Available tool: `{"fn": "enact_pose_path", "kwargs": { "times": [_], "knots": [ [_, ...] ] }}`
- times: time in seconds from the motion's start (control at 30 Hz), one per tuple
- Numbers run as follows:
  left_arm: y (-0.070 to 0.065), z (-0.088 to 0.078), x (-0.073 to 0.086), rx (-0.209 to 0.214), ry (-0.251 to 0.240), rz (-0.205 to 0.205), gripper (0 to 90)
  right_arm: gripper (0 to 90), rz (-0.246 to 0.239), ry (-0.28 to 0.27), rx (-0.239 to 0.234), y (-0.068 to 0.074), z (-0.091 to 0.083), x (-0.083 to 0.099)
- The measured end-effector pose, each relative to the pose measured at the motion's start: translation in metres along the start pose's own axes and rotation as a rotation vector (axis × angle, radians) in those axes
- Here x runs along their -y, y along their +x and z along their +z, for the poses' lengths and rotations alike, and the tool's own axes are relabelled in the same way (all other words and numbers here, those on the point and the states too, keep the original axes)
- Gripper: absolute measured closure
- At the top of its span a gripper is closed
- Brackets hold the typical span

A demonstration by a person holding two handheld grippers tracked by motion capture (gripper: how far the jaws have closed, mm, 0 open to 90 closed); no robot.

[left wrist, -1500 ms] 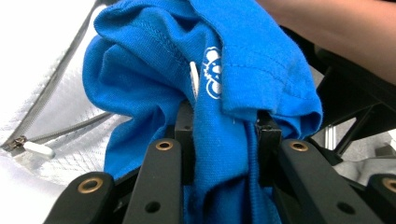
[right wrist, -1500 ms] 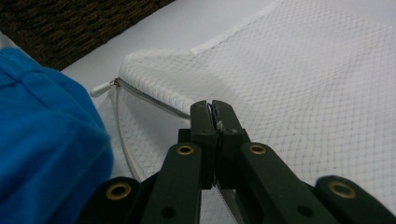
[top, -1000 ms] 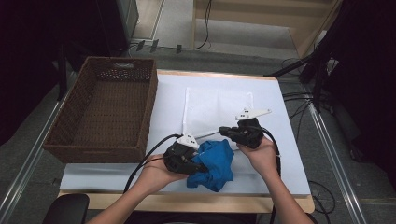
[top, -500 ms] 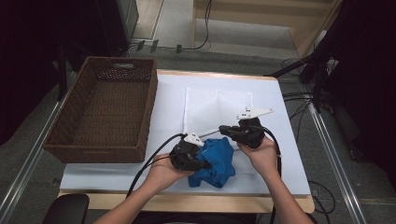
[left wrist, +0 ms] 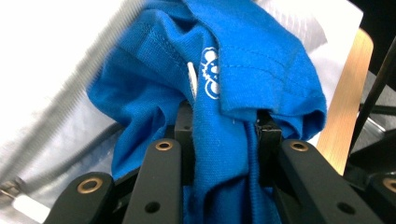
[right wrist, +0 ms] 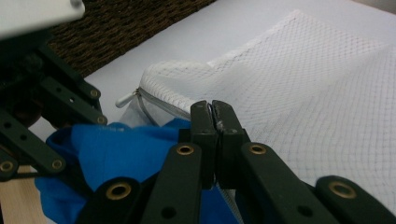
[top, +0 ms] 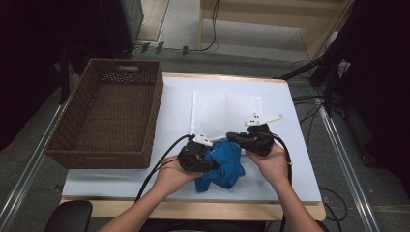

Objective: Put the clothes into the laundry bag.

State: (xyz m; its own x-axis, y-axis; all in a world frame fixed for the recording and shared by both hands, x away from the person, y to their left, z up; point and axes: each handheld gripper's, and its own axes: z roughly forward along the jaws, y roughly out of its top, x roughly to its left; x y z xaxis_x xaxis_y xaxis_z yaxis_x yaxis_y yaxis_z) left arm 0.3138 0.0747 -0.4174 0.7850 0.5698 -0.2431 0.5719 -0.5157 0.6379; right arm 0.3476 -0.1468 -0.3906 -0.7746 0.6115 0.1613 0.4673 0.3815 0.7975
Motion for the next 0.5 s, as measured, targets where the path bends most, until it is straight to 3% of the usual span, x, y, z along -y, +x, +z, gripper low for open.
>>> {"fn": "enact_pose_path", "kwargs": {
  "times": [0.17,0.5],
  "knots": [
    [0.003,-0.003,-0.01,-0.015,-0.014,-0.002,71.1,90.0,-0.002,-0.014,-0.005,0.002,-0.002,-0.001],
    [0.013,0.016,-0.016,-0.032,-0.004,-0.033,70.2,90.0,-0.009,-0.013,-0.008,0.004,-0.002,-0.001]
  ]
}}
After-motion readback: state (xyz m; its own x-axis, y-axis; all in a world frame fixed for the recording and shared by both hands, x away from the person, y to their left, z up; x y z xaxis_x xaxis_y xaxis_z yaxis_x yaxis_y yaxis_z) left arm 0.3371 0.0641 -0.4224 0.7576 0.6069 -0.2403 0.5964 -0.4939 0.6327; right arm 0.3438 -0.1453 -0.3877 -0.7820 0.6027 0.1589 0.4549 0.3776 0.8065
